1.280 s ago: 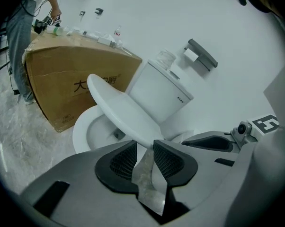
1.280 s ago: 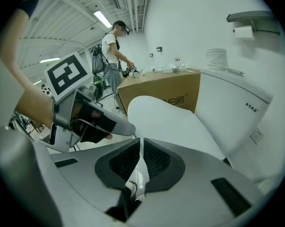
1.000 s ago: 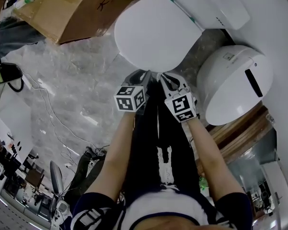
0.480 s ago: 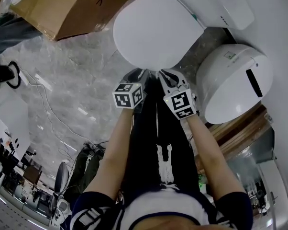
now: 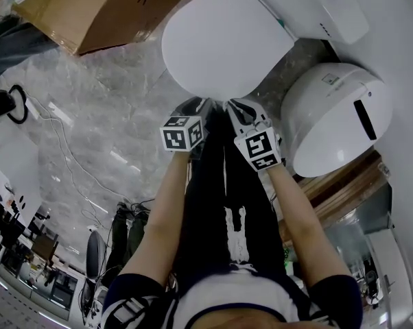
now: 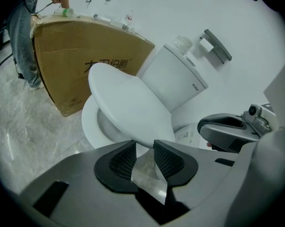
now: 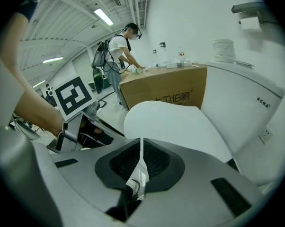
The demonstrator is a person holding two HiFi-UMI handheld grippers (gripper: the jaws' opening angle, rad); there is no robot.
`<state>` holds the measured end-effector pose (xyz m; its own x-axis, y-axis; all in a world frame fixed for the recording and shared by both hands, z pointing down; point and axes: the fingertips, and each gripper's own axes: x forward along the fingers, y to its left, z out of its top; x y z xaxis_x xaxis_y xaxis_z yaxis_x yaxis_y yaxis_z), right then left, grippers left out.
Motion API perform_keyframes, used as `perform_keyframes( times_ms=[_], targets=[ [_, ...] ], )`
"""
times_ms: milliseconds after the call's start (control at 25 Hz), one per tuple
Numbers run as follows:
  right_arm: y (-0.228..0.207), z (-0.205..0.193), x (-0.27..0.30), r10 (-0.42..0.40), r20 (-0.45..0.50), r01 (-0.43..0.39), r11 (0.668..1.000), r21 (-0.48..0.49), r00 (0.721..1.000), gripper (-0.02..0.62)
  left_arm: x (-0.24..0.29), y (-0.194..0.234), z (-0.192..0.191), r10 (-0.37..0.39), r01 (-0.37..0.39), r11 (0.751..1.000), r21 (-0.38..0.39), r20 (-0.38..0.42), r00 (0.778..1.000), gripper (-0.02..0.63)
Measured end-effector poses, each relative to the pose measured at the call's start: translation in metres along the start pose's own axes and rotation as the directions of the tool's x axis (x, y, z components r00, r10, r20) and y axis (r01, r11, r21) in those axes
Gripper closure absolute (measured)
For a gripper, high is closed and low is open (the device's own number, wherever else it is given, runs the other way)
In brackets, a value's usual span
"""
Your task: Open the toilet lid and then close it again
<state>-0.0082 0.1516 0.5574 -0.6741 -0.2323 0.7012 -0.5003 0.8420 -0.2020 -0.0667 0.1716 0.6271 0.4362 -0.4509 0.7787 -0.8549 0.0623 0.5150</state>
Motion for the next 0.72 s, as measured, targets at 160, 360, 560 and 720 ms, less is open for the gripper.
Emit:
perform_keyframes(
  times_ms=[160,360,560,720],
  targets=[
    [-0.001,-0.003,0.001,0.003,-0.001,-0.003,1.000,0.000,1.000,0.574,0.004,0.005,-0.005,0.009,-0.009,1.000,-0.008,-0.015,1.000,0.492],
    [-0.002,-0.007,0.005,0.005,-0.003,-0.005,1.000,0.002,1.000,0.574,0.010,0.013,-0.011,0.015,-0.016,1.000,-0.027,-0.028,0.999,0.492],
    [-0.003,-0.009,0.007,0.007,0.000,-0.007,1.000,0.006,1.000,0.574,0.015,0.022,-0.019,0.029,-0.032,0.998,-0.047,-0.049,0.998,0.492],
    [-0.007,-0.010,0.008,0.008,0.000,-0.008,1.000,0.005,1.000,0.574,0.019,0.028,-0.023,0.038,-0.042,0.998,-0.056,-0.065,0.997,0.492]
  ],
)
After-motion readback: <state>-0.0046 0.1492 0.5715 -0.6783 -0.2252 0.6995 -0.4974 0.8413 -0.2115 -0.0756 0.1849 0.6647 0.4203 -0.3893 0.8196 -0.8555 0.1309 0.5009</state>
